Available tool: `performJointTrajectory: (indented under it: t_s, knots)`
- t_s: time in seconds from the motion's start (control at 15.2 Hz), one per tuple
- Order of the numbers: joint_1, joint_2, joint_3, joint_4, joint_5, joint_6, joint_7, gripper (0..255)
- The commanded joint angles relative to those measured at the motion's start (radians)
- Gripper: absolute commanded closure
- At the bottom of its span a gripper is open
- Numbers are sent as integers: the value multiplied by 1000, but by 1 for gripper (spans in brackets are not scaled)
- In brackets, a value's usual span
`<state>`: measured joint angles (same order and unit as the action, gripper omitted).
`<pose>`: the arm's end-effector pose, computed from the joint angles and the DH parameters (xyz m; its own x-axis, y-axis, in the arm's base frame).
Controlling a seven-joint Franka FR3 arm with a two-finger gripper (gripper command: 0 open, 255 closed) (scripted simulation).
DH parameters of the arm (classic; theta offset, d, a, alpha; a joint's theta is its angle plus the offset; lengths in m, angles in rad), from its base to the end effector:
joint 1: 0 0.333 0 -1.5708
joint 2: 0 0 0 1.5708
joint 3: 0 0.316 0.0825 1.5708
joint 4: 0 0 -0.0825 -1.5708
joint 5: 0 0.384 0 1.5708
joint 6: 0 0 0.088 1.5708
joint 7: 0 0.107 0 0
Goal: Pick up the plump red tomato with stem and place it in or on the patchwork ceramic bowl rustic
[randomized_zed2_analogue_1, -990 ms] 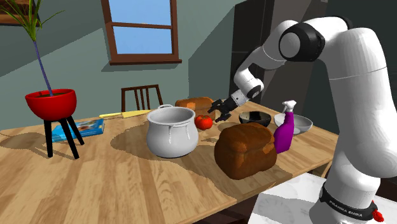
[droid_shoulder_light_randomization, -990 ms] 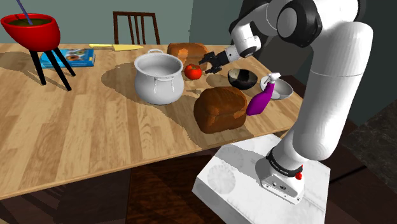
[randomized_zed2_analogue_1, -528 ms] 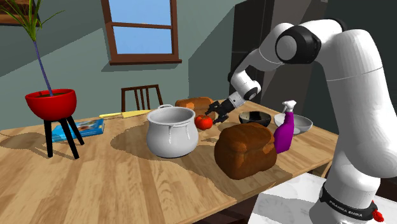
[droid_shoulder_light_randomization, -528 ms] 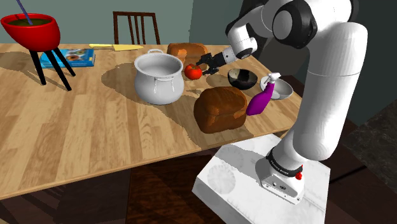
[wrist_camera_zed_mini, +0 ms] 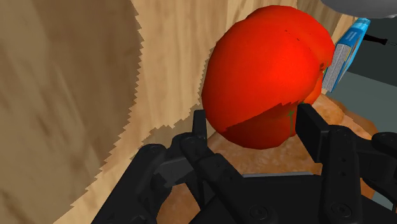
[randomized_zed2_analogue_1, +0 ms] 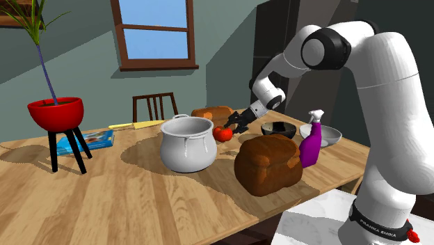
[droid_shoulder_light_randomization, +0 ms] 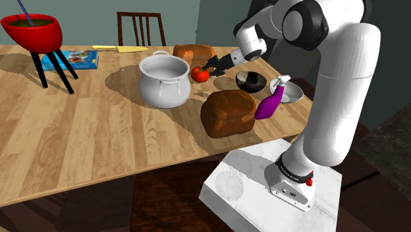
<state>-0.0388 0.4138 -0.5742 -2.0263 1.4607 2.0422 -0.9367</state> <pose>0.5230 -0.2866 0.2732 0.7386 -0.6352 0.2258 -0.2506 -0.5697 -0.7827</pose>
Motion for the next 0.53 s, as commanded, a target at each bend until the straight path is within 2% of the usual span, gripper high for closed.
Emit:
performJointTrajectory:
  t_s: [0.0,0.26,0.46]
  knots:
    - [1,1,1,0,0,0,0,255]
    - [1,1,1,0,0,0,0,255]
    - [9,-30,-8,-2,-26,2,29,255]
